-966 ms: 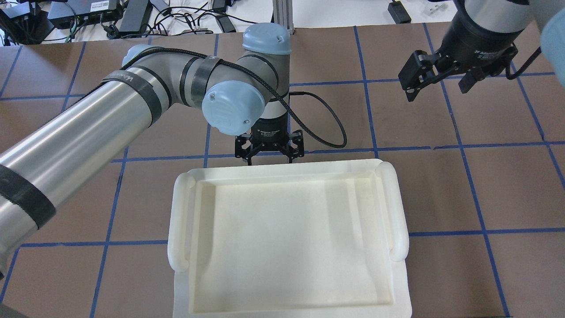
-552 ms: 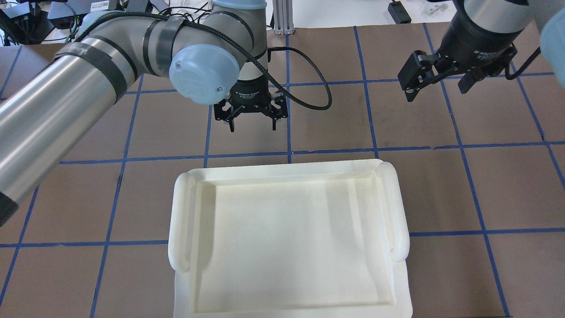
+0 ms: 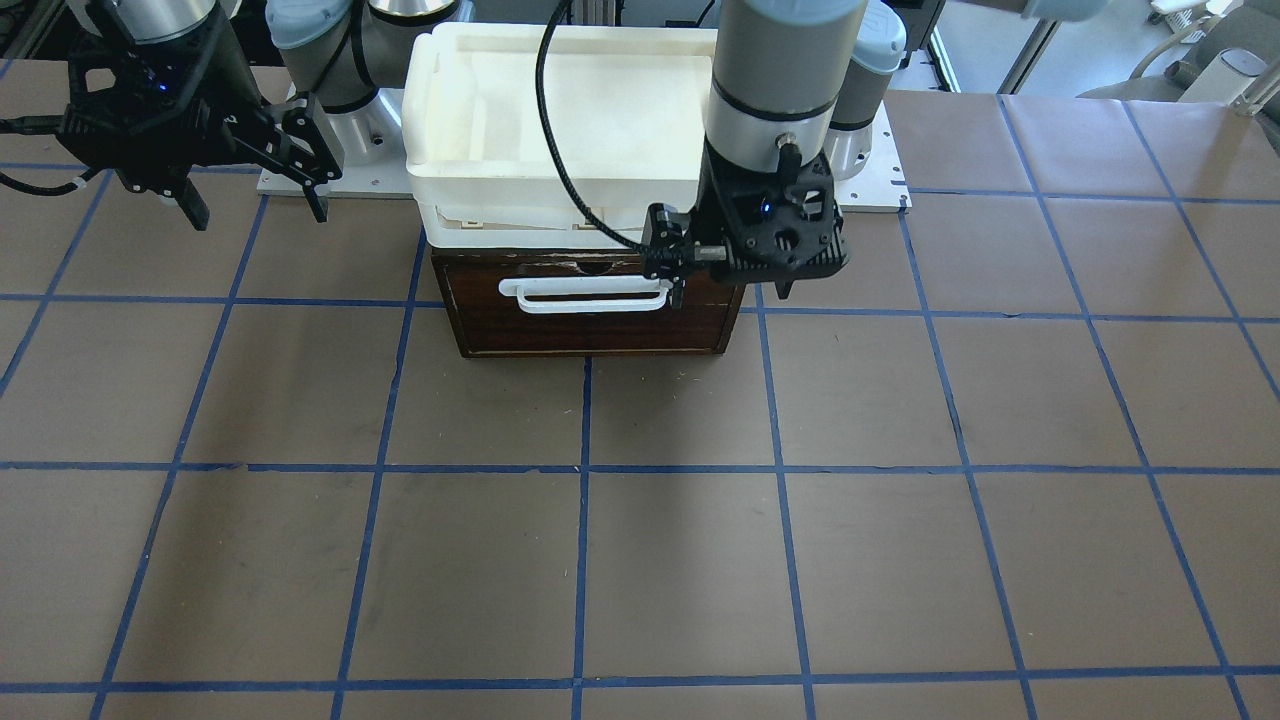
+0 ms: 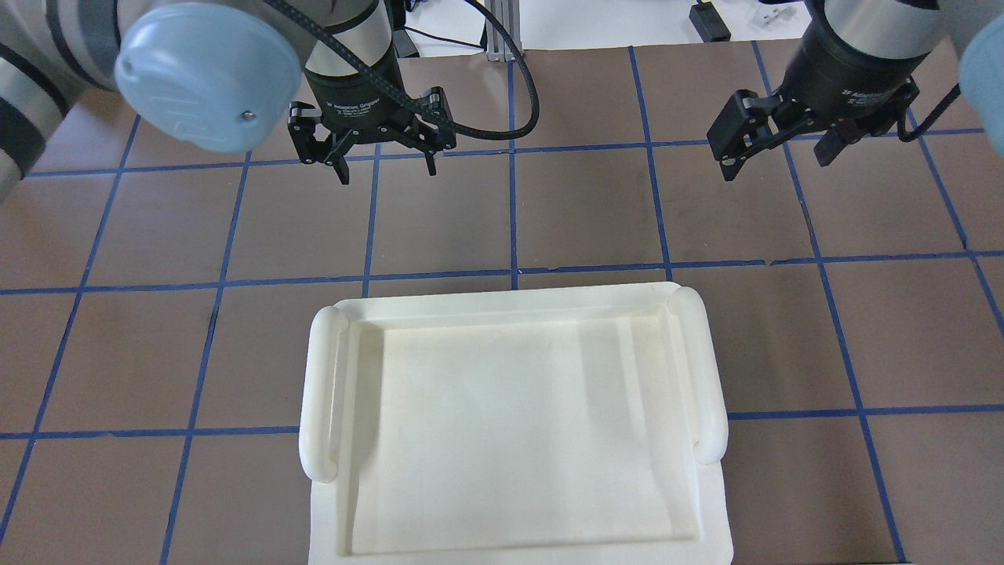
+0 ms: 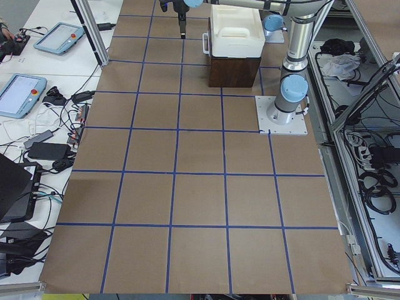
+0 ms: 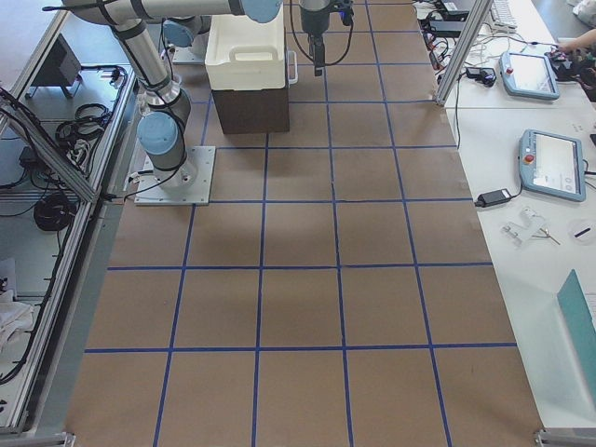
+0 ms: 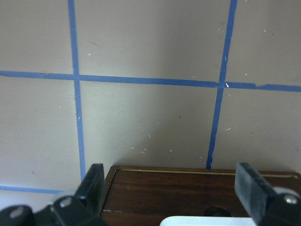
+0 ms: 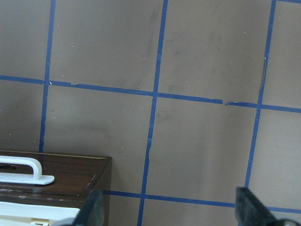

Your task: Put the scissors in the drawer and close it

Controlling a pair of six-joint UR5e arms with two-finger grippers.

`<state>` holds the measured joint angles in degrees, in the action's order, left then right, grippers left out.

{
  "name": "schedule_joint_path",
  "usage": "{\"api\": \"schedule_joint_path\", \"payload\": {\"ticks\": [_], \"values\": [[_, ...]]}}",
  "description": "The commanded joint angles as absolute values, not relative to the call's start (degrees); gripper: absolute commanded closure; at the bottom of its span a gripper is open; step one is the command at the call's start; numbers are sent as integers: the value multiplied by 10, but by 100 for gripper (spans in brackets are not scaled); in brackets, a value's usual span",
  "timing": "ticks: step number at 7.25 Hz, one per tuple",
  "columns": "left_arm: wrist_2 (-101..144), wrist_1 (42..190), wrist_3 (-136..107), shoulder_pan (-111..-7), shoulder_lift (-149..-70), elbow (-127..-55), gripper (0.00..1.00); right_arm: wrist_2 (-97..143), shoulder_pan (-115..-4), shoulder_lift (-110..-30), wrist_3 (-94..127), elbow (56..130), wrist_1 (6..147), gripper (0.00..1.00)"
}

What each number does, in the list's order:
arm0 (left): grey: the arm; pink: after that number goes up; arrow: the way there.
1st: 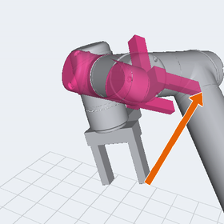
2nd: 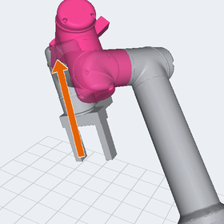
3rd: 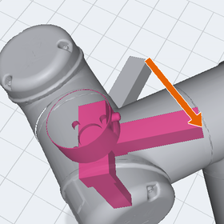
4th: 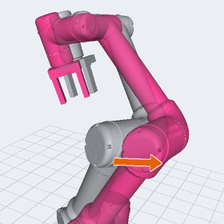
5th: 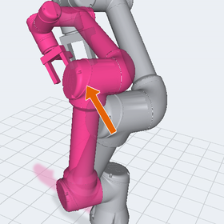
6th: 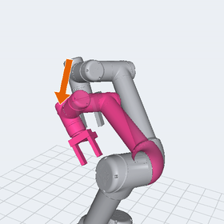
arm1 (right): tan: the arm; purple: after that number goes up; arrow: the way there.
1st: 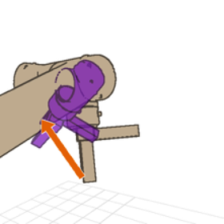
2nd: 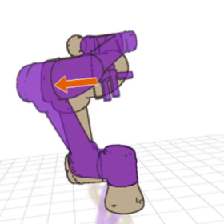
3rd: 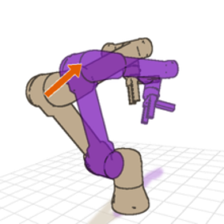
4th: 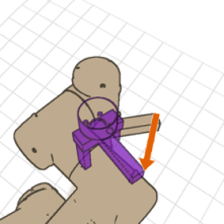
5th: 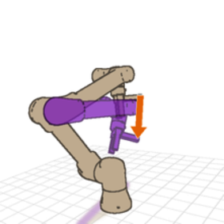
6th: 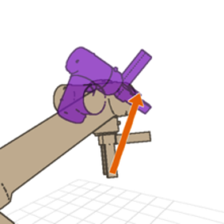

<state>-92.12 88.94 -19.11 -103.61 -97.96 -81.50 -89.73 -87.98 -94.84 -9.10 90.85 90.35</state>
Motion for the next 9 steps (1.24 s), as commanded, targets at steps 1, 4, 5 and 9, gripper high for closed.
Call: {"api": "schedule_joint_path", "payload": {"ticks": [1,4,5,9], "values": [[-916,898,-189,-1037,-929,-829,0,-900,-880,-948,-91,909,904,0],[-915,914,-169,-1000,-915,-832,1,-897,-880,-948,-81,909,904,0],[-903,927,-145,-964,-913,-837,2,-899,-880,-948,-81,909,904,0],[-886,924,-118,-927,-918,-855,0,-898,-880,-955,-88,910,902,0]]}}
